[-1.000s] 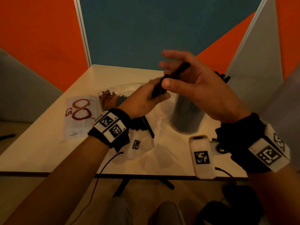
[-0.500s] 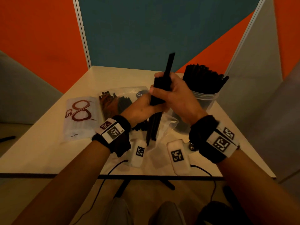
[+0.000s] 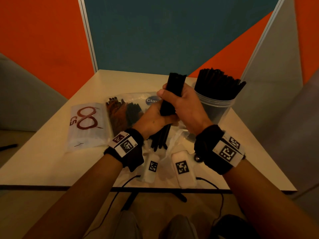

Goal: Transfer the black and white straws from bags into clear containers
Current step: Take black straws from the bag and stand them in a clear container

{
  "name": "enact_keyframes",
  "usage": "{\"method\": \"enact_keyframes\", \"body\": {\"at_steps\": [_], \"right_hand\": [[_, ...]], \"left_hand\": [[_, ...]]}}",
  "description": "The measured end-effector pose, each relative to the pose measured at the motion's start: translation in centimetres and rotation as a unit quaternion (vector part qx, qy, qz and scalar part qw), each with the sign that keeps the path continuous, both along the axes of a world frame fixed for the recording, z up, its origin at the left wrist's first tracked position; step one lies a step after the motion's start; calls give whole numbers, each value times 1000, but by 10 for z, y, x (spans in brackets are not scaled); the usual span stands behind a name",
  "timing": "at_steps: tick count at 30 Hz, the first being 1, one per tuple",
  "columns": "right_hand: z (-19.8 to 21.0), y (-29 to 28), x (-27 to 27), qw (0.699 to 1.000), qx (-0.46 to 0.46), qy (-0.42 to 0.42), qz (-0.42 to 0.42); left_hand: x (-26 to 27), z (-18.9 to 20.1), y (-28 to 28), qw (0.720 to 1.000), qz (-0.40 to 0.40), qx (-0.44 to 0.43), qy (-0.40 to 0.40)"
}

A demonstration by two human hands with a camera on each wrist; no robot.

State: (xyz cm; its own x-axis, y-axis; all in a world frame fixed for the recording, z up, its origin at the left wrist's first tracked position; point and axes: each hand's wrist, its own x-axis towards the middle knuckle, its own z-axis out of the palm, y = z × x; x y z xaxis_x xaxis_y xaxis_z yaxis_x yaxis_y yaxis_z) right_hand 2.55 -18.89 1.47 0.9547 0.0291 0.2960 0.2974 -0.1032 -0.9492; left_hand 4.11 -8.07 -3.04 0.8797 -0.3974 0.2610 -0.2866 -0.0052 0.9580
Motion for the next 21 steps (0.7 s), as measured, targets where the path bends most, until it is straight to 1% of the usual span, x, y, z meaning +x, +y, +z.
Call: {"method": "enact_keyframes", "body": {"at_steps": [4,7,10,12,15,18,19,21], "right_hand": [[-13,-1,0,999,-24,30,24],[-20,-4,3,997,-42,52,46],[-16,-3,1,998,-43,42,31],[-8,-4,-1,999,-30,23,23],[20,-12,-7,999,13,-30,13],[68,-37,-17,990,57,-125,-16],[85,-49,-19,983,83,-162,-26],[111,-75,-18,964,115,-231,-65]], "left_hand": [[-1,-8,0,998,-7,50,-36],[0,-9,1,998,-9,46,-41],[-1,-5,0,999,-21,36,-29],[0,2,0,998,-25,53,-24],[2,10,7,994,6,104,-27],[4,12,17,990,41,129,-50],[4,12,21,985,51,154,-61],[5,10,26,967,53,234,-82]]}}
